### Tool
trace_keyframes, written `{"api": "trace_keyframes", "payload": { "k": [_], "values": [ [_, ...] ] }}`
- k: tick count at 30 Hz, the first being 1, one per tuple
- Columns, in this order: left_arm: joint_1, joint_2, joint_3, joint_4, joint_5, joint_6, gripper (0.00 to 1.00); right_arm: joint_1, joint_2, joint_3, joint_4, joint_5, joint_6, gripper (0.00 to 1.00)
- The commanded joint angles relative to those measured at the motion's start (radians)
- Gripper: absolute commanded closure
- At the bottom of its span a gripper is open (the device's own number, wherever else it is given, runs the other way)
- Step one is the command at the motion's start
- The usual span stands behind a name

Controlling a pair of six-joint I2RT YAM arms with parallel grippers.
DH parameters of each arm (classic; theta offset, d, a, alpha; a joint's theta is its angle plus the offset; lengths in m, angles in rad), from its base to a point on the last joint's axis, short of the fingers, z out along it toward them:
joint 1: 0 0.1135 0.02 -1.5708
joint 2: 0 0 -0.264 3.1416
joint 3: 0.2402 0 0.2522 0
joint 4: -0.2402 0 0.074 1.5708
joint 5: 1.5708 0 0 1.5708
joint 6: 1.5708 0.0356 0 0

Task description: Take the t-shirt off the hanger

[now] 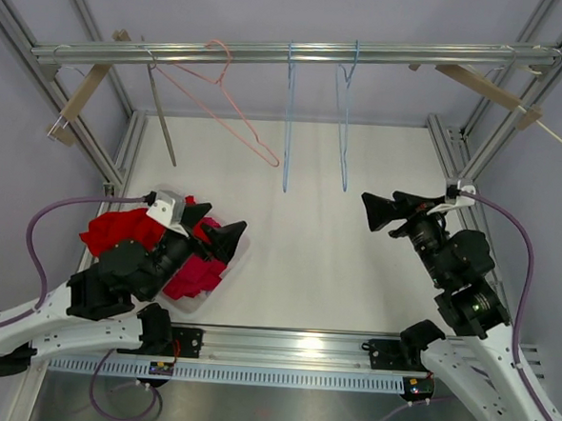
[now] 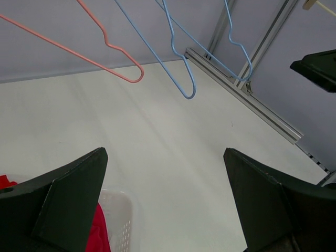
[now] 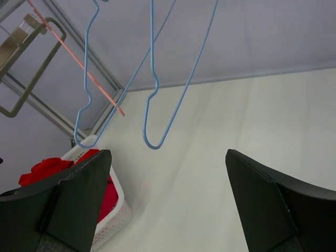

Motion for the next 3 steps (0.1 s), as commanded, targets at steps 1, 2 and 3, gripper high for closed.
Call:
{"api": "trace_keyframes", "payload": {
  "k": [1,2,3],
  "values": [
    [-0.004,-0.014,-0.023,0.028,0.015,-0.014,0.01,0.005,-0.049,-0.018,0.026,0.048,-0.019,0.01],
    [-0.004,-0.012,-0.022,0.023,0.014,-0.014,0.01,0.005,-0.057,-0.018,0.043,0.047,-0.021,0.00],
    [-0.004,-0.012,-0.019,0.019,0.009,-0.011,0.01,0.005,-0.060,-0.018,0.051,0.047,-0.021,0.01]
  ]
}}
